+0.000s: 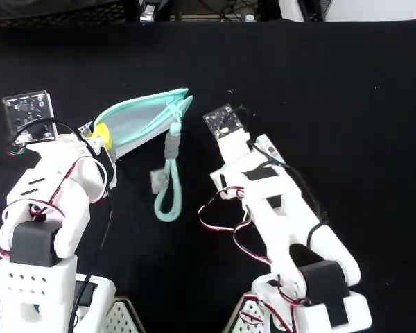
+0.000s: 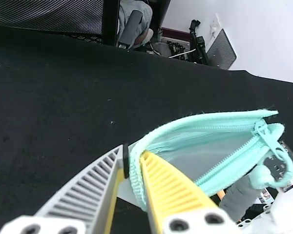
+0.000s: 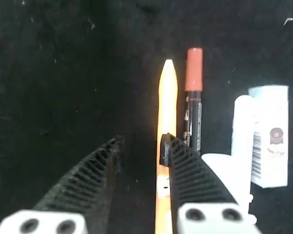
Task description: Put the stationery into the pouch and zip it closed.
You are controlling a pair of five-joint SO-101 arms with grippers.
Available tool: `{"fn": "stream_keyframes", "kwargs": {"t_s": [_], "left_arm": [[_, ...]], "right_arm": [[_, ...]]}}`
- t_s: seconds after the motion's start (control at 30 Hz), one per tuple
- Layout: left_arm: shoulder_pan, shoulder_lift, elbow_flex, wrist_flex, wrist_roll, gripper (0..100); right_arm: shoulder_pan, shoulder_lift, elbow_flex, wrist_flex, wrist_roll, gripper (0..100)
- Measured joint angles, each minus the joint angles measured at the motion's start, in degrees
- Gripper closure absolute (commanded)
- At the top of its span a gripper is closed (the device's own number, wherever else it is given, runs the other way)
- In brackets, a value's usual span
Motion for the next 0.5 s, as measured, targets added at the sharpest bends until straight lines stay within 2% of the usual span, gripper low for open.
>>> {"fn": "stream_keyframes", "kwargs": {"t_s": [0.37,0.5], "left_arm": [[0.0,0.0,0.09,-0.09,0.0,97],[0.0,0.0,2.55,-3.96,0.0,97]], "right_arm": [[2.02,0.79,-0.09,-3.6,0.0,87.1],[2.29,3.43,-0.09,-3.6,0.0,87.2]]}}
